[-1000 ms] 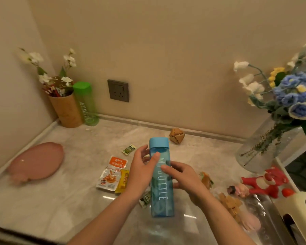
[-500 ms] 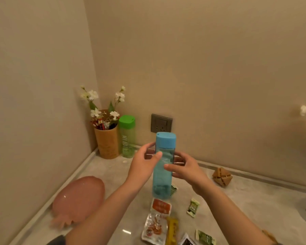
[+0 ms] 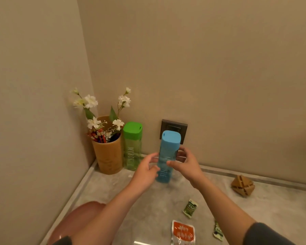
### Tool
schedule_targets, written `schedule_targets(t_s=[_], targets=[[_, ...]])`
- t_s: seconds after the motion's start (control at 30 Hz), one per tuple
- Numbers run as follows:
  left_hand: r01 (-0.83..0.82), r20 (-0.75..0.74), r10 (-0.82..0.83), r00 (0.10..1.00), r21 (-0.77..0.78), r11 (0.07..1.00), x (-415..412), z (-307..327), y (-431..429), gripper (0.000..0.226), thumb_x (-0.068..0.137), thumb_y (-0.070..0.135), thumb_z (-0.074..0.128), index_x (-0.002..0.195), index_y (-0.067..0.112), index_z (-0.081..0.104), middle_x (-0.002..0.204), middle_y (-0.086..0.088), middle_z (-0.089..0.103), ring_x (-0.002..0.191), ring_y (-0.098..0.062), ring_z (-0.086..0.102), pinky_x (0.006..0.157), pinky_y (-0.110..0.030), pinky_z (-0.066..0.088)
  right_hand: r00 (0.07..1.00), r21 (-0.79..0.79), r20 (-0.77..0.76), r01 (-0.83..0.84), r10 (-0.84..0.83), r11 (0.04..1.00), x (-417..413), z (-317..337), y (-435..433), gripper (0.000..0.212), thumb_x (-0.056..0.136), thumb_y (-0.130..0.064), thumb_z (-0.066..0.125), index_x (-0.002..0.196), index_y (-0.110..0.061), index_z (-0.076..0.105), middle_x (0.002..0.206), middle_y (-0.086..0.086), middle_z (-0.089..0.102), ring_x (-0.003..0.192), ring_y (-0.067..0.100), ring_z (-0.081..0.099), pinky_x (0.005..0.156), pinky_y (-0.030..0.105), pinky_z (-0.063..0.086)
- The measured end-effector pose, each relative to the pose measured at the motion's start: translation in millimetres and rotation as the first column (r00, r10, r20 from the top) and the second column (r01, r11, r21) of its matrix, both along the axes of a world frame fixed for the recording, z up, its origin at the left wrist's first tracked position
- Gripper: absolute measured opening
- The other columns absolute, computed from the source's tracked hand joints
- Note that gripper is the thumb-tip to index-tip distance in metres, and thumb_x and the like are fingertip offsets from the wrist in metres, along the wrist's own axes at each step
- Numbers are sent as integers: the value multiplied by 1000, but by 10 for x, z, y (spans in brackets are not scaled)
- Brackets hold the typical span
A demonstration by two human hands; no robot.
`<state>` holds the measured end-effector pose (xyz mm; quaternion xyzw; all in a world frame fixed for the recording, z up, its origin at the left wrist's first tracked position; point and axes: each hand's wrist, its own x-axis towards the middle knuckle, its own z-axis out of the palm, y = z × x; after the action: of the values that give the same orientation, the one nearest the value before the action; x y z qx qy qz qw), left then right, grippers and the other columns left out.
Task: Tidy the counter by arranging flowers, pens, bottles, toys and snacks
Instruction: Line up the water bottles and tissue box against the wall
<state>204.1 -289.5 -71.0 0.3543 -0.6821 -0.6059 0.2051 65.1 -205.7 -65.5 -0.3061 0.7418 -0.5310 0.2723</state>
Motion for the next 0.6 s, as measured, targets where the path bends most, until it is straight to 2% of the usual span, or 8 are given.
schedule_targets(t_s=[0.27,0.47,0.6], targets=[[35,67,-40,997,78,996,-129,-277,-70,50,95,-2,47,140,17,37,126,-7,54,115,-22,56,100,-43,47,1000,-13,-14,23,-23,1000,-64,-42,-161,63,76,-8,79,127,-25,47,114,-3,56,114,21,56,97,44,51],[20,46,-24,999,96,995,-167,-293,-36,46,96,-1,45,139,13,34,99,6,55,99,-13,56,90,-30,48,1000,-10,-10,24,-24,1000,-75,-54,-169,63,76,-8,80,126,-27,46,115,-2,56,113,20,56,97,45,51],[9,44,-14,999,114,993,-166,-256,-7,46,96,-1,43,139,14,33,111,-2,56,105,-16,56,91,-30,47,1000,22,-15,25,-25,999,-59,-53,-171,67,76,-6,79,131,-25,45,116,-1,56,114,21,56,99,44,50]])
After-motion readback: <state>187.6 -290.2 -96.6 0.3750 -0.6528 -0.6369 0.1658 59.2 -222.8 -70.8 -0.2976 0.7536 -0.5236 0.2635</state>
